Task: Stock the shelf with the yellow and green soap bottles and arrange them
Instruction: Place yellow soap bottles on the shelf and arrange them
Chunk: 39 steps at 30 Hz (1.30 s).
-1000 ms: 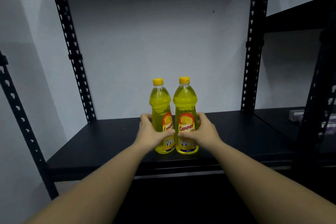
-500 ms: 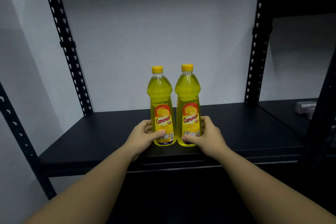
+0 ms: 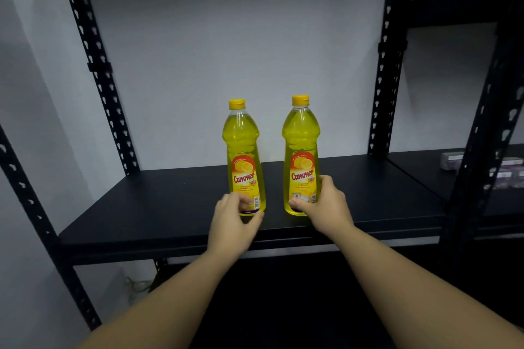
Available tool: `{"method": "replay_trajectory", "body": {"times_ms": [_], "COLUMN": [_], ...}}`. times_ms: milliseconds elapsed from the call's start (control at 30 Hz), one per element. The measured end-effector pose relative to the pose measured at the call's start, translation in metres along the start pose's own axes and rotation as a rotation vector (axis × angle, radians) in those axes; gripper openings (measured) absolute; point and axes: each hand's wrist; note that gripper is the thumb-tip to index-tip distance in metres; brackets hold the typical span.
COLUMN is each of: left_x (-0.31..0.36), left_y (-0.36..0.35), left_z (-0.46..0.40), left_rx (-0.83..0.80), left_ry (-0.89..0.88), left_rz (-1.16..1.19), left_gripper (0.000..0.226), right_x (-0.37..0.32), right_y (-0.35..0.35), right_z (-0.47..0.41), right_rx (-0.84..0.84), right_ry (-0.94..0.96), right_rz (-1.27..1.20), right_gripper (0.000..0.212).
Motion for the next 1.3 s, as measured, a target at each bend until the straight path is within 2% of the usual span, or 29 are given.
{"method": "replay_trajectory", "body": {"times_ms": [133, 300, 467, 567, 700, 867, 1300], "left_x": [0.026, 0.064, 0.097, 0.106, 0.105, 0.104, 0.098], "left_y": [-0.017, -0.042, -0.066, -0.074, -0.078, -0.077, -0.083], "left_z": [0.004, -0.013, -0.037, -0.046, -0.046, -0.045, -0.051], "left_rx": [-0.216, -0.373, -0.482, -0.578, -0.698, -0.708, -0.671], "left_ry": [-0.187, -0.271, -0.263, -0.297, -0.308, -0.317, -0.318], "left_rz": [-0.113, -0.252, -0.31, -0.446, -0.546, -0.547, -0.482], "left_gripper": [0.033, 0.045, 0.059, 0.07, 0.071, 0.071, 0.072], "right_x": [0.008, 0.023, 0.038, 0.043, 0.044, 0.046, 0.067], "right_y": [0.039, 0.088, 0.121, 0.131, 0.137, 0.137, 0.113], "right_z": [0.002, 0.006, 0.01, 0.008, -0.004, -0.033, -0.146], "right_rx": [0.049, 0.116, 0.209, 0.232, 0.219, 0.23, 0.247], "right_ry": [-0.022, -0.044, -0.064, -0.075, -0.091, -0.108, -0.16], "right_rz": [0.031, 0.05, 0.05, 0.064, 0.116, 0.145, 0.162], "right_gripper": [0.08, 0.08, 0.08, 0.078, 0.072, 0.066, 0.069]}}
Point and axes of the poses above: each hand's wrist, its own z-axis away from the middle knuckle, its own y-axis out of the back of the hand, x = y × z, and after that the axes turned 14 degrees about -z, right-handed
